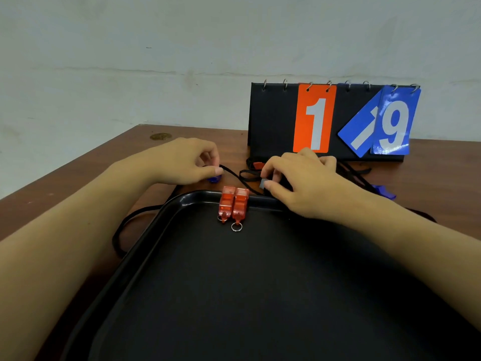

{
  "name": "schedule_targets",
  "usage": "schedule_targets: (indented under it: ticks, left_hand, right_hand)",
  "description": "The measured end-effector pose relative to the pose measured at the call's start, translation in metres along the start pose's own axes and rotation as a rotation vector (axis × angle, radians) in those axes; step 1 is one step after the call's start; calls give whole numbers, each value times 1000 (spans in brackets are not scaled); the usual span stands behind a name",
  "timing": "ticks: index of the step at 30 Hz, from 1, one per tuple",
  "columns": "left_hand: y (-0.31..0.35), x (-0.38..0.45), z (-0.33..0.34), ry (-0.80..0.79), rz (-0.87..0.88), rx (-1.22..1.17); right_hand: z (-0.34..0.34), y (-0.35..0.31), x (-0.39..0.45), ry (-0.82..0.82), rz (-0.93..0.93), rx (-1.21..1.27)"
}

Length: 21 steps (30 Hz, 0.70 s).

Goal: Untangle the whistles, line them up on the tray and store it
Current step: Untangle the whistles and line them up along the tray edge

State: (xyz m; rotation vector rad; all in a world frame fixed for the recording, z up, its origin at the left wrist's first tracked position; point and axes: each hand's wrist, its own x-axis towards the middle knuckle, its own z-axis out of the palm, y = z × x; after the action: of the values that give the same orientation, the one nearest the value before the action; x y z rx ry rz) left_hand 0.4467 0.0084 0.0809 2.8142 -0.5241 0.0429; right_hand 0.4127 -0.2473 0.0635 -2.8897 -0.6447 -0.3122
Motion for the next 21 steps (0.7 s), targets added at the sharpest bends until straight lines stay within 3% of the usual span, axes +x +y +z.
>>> schedule_targets:
  ticks: [8, 21]
  left_hand:
    - [4, -3, -1, -52, -30, -42]
    - [24, -14, -15, 104, 72, -219]
  right_hand:
    - [-3, 0, 0, -24, 172, 26]
    - [-8, -2, 0, 159, 75, -6]
